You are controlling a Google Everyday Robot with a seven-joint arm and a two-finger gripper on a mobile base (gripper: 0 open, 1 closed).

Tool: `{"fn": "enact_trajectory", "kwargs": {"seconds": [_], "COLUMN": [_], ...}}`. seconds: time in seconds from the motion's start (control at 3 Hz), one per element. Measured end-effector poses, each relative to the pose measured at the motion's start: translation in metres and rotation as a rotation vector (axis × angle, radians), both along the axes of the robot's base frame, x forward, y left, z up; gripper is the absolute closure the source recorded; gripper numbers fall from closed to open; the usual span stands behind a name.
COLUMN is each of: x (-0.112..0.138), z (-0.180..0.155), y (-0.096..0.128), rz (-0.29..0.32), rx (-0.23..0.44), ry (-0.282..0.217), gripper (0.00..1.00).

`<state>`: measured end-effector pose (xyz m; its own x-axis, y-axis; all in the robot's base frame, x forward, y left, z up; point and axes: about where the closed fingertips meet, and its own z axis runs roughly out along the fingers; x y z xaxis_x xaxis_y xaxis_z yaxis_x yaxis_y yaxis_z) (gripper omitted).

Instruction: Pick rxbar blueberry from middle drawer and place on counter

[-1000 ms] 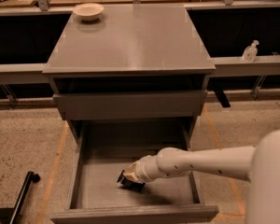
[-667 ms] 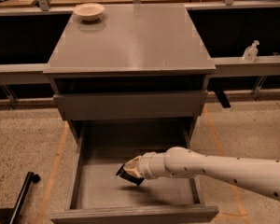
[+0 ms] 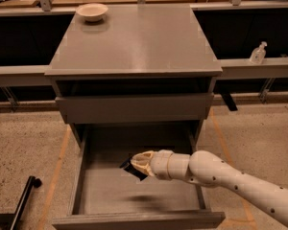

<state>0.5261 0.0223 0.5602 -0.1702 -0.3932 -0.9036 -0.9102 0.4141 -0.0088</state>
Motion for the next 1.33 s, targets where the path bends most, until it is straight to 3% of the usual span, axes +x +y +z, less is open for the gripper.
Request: {"fn": "enact_trajectory", "kwargs": {"seconds": [0.33, 0.67, 1.33], "x": [0.013, 0.036, 0.109], "z": [0.061, 0.125, 0.24], "y": [-0.03, -0.059, -0.096], "rz": [0.018, 0.066, 0.114], "rx": [0.045, 0.003, -0.173], "ry": [-0.094, -0.162, -0.257], "gripper": [1.0, 1.0, 1.0]}}
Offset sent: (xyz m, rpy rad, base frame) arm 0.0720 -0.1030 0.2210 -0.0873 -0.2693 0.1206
